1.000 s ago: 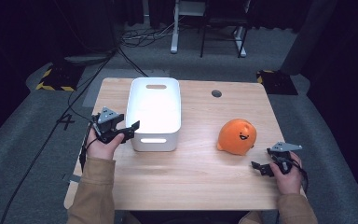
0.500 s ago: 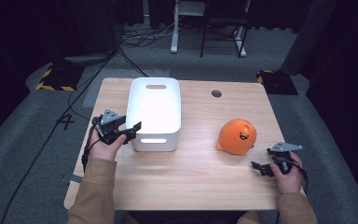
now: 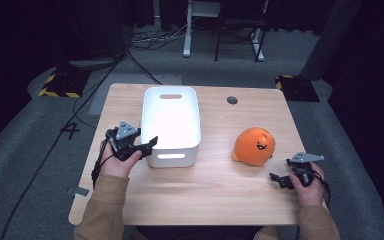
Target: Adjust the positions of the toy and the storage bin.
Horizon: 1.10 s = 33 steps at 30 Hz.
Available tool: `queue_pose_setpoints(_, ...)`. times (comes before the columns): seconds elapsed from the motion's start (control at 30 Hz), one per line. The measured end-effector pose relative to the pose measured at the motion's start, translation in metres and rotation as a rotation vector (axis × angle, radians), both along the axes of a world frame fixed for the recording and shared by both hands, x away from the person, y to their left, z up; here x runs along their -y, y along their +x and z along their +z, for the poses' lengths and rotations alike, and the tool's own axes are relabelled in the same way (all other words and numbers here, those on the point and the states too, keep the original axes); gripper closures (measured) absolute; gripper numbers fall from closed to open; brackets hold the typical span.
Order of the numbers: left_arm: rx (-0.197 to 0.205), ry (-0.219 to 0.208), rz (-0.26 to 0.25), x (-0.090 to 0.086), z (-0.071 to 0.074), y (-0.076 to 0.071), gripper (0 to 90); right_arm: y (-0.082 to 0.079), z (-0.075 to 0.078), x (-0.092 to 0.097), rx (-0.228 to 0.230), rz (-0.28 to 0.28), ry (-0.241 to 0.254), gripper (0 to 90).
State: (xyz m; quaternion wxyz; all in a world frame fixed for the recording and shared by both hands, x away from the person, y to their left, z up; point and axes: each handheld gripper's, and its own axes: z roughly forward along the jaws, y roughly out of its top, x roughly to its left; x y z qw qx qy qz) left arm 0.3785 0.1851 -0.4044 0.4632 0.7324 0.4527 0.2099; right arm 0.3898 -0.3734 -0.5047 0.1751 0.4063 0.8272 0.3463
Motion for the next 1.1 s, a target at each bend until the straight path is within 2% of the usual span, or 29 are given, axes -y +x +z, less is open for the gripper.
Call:
queue_pose_setpoints(0.23,0.002,-0.001,-0.037,0.015,0.0,-0.009,29.8,0.0,0.0,0.0,0.0,0.0,0.0,0.2)
queue_pose_setpoints(0.27,0.001,0.008,-0.062,0.018,0.0,-0.013,29.7,0.0,0.0,0.0,0.0,0.0,0.0,0.2)
queue_pose_setpoints(0.43,-0.003,0.015,-0.1,0.026,0.0,-0.022,29.5,0.0,0.0,0.0,0.001,-0.001,0.0,0.2)
queue_pose_setpoints(0.47,-0.01,0.01,-0.12,0.03,0.0,-0.026,29.3,0.0,0.0,0.0,0.001,-0.001,0.0,0.2)
queue_pose_setpoints(0.53,-0.012,0.008,-0.125,0.032,0.0,-0.028,29.2,0.0,0.0,0.0,0.0,0.0,0.0,0.2)
queue_pose_setpoints(0.63,-0.013,0.002,-0.137,0.038,-0.001,-0.039,28.9,0.0,0.0,0.0,0.001,-0.001,0.0,0.2)
queue_pose_setpoints(0.8,-0.01,-0.032,-0.121,0.046,-0.004,-0.057,27.5,0.0,0.0,0.0,0.0,-0.001,0.0,0.2)
queue_pose_setpoints(1.1,-0.006,-0.004,-0.146,0.059,-0.003,-0.077,22.9,0.0,0.0,0.0,0.0,0.0,0.0,0.3)
